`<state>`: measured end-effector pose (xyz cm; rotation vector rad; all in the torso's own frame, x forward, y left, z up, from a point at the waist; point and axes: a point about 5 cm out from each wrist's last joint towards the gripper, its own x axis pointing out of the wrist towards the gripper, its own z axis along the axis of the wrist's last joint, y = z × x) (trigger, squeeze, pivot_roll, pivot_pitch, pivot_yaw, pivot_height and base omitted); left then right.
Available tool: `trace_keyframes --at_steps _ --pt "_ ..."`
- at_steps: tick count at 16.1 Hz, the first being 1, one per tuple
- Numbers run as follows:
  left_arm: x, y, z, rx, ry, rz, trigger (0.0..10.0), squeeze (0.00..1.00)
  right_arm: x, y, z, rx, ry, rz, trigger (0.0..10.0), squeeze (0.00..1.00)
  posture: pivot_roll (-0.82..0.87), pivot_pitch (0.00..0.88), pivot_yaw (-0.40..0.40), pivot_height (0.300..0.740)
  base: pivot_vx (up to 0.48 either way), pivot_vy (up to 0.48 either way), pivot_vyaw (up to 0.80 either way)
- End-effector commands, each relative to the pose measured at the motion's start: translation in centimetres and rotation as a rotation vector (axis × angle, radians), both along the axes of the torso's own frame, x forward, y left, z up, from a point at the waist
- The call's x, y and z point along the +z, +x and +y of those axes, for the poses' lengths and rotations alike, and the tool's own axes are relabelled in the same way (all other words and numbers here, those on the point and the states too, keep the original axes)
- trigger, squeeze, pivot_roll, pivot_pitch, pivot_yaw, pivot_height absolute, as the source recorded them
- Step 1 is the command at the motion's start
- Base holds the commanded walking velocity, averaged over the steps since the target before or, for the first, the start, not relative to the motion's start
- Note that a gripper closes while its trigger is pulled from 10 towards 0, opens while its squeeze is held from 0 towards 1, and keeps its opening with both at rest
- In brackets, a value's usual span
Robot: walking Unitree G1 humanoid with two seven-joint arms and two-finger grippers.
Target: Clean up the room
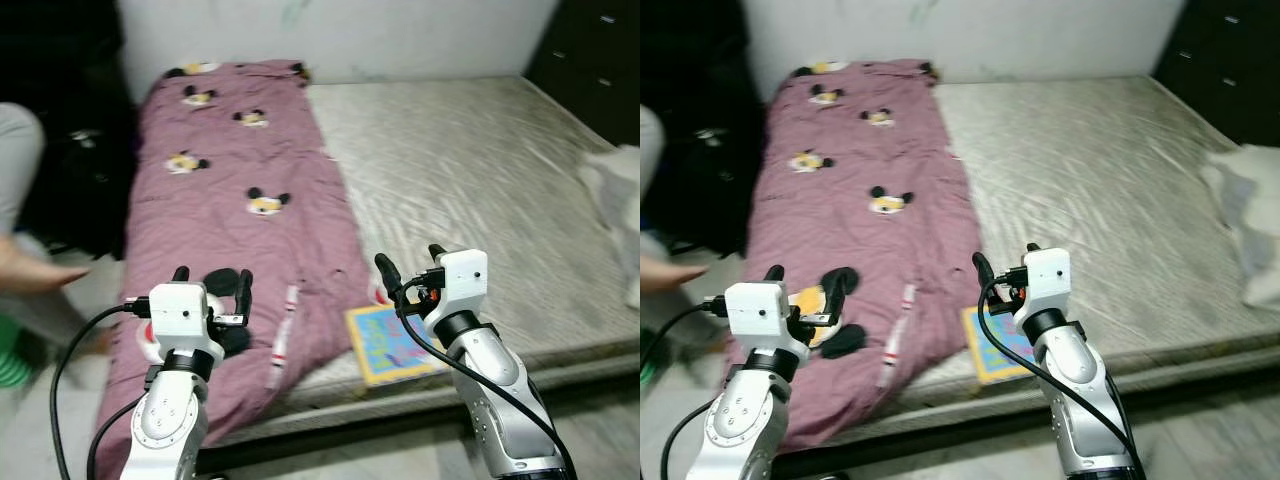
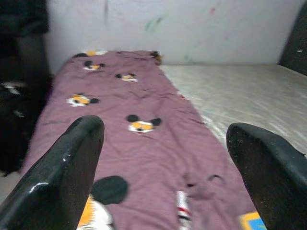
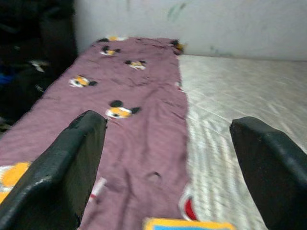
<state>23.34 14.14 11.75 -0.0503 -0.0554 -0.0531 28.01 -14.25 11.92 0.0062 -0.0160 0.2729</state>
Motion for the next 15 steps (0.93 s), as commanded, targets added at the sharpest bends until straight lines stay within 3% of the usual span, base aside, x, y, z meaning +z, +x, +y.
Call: trace_keyframes --at_steps 1,8,11,15 --pt "0.30 -0.05 -0.11 -0.002 0.008 -0.009 10.0 0.00 0.13 0.05 0.17 0.008 -0.003 -0.005 10.0 0.00 -0.03 0.098 -0.048 0.740 0.000 -0.326 0.00" --pt "0.33 -0.01 -0.19 -0.004 0.007 -0.013 10.0 0.00 0.19 0.16 0.27 0.025 -0.018 -0.015 10.0 0.00 -0.03 0.093 -0.051 0.740 0.000 -0.352 0.00" --pt "0.31 0.04 -0.26 -0.006 0.006 -0.013 10.0 0.00 0.22 0.16 0.27 0.028 -0.021 -0.020 10.0 0.00 -0.03 0.090 -0.053 0.740 0.000 -0.356 0.50" --pt "0.35 0.13 -0.29 -0.005 0.004 -0.016 10.0 0.00 0.23 0.30 0.30 0.031 -0.026 -0.023 10.0 0.00 -0.03 0.091 -0.055 0.740 0.000 -0.356 0.00"
